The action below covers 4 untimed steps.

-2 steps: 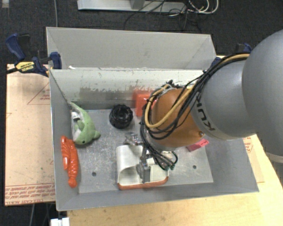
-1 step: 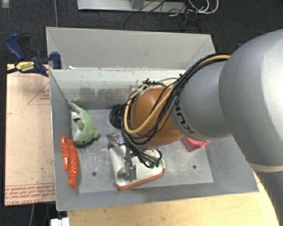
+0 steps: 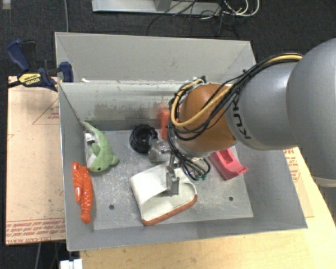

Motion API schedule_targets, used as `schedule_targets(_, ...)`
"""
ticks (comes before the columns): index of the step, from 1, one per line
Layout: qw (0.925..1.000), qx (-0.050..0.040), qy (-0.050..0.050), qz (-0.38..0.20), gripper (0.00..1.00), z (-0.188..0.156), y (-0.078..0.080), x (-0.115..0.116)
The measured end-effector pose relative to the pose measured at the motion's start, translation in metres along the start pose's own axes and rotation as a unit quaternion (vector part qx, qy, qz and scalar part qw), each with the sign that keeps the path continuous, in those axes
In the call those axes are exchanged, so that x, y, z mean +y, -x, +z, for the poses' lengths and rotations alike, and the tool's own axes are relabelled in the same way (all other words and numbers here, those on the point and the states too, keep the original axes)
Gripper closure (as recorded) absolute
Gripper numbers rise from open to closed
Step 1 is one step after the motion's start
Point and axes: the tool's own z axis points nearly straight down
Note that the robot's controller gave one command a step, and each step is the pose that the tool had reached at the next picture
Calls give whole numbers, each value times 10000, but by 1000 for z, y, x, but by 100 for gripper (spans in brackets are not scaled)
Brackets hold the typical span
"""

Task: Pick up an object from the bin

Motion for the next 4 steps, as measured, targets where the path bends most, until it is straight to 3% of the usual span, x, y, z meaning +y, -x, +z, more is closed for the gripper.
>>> schedule_targets(1,9989,-42,38,459,100,6,9,50)
schedule_targets(2,9989,-42,39,461,100,5,9,49)
schedule_targets(3,9996,-70,45,281,100,-53,29,59)
schedule_targets(4,9993,-58,45,369,100,-76,28,67)
